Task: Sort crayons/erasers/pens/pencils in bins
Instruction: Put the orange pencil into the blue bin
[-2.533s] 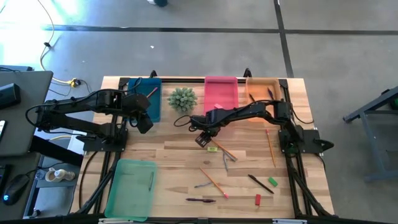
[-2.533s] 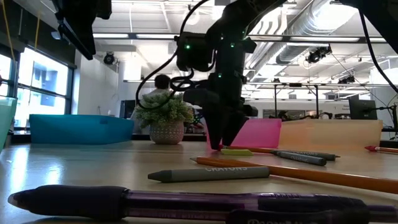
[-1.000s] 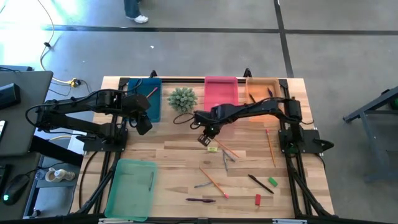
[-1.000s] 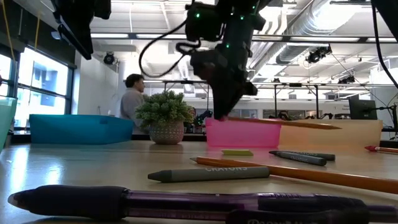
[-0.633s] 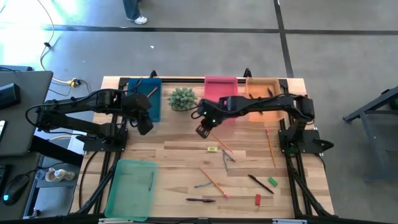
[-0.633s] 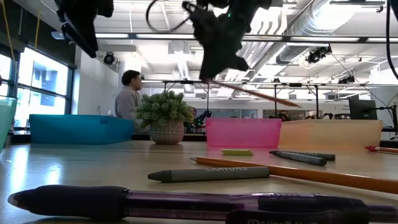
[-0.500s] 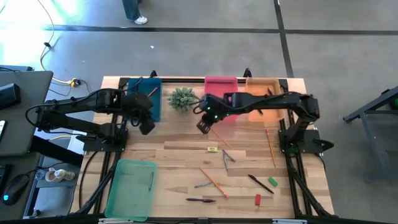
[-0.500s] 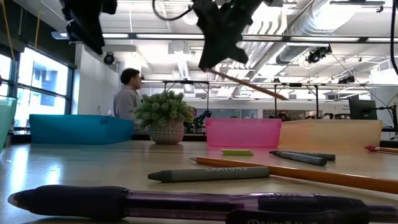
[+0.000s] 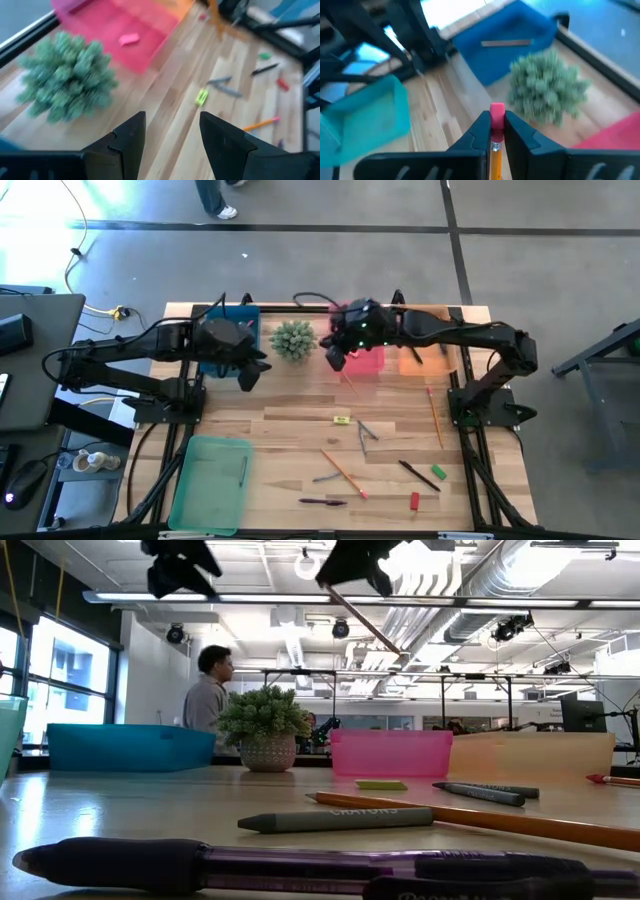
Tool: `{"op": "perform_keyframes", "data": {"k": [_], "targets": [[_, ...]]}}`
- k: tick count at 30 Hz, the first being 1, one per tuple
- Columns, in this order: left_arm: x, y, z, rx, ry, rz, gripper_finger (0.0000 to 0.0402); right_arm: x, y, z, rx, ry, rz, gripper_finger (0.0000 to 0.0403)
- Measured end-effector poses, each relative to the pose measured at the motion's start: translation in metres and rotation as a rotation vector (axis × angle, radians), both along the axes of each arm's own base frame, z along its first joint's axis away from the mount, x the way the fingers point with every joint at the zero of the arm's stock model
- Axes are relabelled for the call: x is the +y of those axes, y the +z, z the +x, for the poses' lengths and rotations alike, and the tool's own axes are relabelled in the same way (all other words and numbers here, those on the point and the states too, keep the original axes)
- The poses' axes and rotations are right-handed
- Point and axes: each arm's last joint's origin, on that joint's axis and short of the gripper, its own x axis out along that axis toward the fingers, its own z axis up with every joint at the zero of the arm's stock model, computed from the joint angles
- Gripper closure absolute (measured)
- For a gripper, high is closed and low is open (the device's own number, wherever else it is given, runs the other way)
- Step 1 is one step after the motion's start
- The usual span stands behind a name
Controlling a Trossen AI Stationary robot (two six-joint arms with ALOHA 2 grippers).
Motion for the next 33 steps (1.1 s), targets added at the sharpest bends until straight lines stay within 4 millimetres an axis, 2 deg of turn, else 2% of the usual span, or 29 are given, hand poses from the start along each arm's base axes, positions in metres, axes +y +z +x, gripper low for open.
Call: {"op": "perform_keyframes", "data": {"k": [6, 12, 24, 33], "targets": [[0.005, 0.003, 0.019, -0.105, -0.012, 0.020, 0.0225, -0.004, 0.027, -0.008, -0.174, 0.040, -0.032, 0.0382], [0.010, 0.002, 0.041, -0.178, -0.017, 0.049, 0.0225, -0.002, 0.045, -0.008, -0.336, 0.125, -0.064, 0.0382], [0.019, 0.000, 0.076, -0.339, -0.045, 0.080, 0.0225, -0.003, 0.054, -0.007, -0.420, 0.169, -0.131, 0.0382], [0.023, 0.000, 0.091, -0.417, -0.059, 0.095, 0.0225, -0.003, 0.060, -0.006, -0.480, 0.167, -0.159, 0.0382]]}}
